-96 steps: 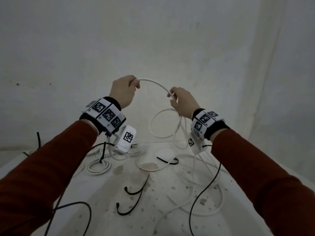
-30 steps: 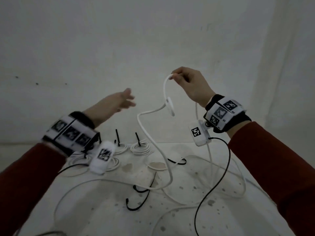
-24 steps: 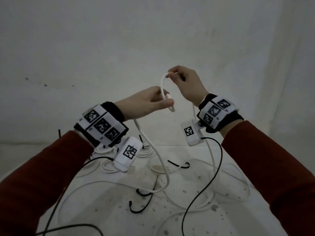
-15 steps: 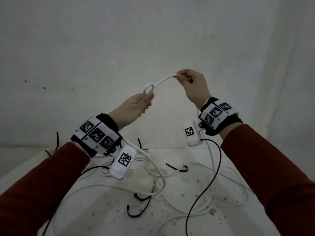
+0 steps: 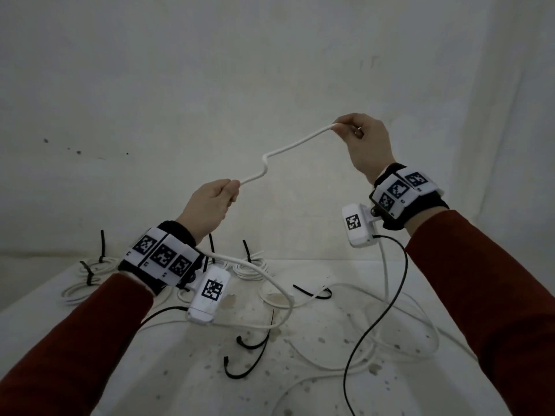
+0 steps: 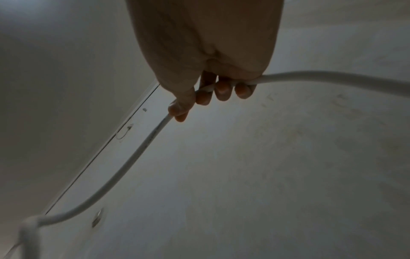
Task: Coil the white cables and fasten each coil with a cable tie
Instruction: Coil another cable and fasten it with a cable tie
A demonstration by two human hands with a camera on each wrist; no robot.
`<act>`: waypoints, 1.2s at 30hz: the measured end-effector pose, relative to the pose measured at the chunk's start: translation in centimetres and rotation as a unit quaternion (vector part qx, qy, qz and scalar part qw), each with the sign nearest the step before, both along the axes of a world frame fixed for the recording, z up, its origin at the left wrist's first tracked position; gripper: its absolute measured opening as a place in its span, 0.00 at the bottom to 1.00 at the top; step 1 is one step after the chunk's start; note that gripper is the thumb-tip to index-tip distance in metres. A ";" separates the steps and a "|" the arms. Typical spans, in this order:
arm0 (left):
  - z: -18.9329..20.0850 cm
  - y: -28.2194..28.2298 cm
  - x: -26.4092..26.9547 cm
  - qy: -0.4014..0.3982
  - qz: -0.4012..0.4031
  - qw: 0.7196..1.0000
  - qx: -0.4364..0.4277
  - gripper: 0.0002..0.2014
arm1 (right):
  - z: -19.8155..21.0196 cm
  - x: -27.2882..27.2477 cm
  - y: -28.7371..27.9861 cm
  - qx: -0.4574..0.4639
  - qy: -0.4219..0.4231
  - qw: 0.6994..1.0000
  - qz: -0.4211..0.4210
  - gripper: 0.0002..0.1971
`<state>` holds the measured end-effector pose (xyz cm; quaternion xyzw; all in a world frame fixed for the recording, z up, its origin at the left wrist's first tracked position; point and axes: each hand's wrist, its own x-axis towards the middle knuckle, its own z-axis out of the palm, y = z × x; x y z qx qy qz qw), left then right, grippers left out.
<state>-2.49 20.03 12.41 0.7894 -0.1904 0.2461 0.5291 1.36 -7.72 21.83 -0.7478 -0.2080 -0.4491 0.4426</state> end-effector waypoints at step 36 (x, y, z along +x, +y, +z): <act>5.4 -2.7 -3.0 0.118 -0.103 0.986 -0.058 0.15 | -3.2 -1.2 6.9 -0.243 0.043 0.967 0.067 0.07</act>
